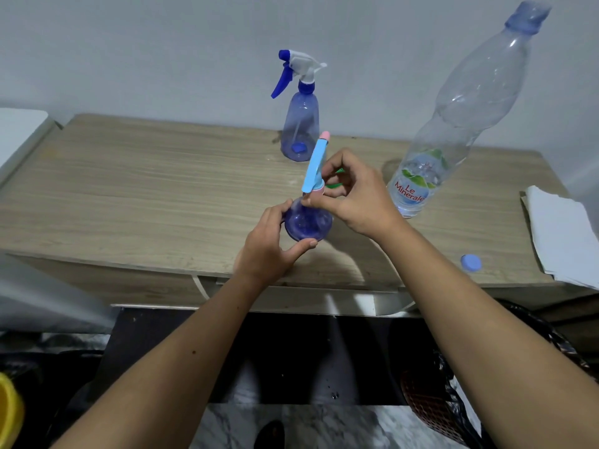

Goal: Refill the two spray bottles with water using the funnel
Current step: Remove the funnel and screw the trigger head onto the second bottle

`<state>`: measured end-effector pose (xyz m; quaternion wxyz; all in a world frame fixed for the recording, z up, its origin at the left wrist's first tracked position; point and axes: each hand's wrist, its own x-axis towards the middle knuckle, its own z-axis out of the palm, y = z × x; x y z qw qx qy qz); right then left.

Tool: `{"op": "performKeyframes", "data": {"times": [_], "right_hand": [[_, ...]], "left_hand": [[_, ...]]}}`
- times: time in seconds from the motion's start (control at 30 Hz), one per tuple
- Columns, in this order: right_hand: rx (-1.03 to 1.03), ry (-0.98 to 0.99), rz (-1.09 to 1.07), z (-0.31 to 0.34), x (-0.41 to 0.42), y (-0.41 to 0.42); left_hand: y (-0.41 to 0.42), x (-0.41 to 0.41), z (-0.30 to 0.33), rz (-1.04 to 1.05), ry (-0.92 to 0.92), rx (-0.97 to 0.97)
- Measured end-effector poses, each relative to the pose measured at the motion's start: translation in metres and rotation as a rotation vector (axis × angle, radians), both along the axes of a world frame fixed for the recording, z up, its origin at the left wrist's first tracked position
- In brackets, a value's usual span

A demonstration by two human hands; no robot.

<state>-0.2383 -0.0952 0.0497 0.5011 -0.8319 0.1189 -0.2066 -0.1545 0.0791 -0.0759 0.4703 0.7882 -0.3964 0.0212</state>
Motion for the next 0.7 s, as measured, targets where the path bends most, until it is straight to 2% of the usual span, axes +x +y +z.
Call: {"op": "performKeyframes", "data": {"times": [0.47,0.6,0.7], "right_hand": [[0.096,-0.026,0.017,-0.0042,-0.001,-0.0005],[0.035,-0.032,0.037,-0.0045,-0.0029,-0.0036],[0.072,-0.028,0.002,-0.0066,0.0005,-0.0047]], "left_hand": [[0.0005,-0.0008,0.0044,0.005,0.002,0.015],[0.0003,-0.0018,0.0044,0.006,-0.013,0.02],[0.0004,-0.0025,0.0069,0.003,0.018,0.014]]}}
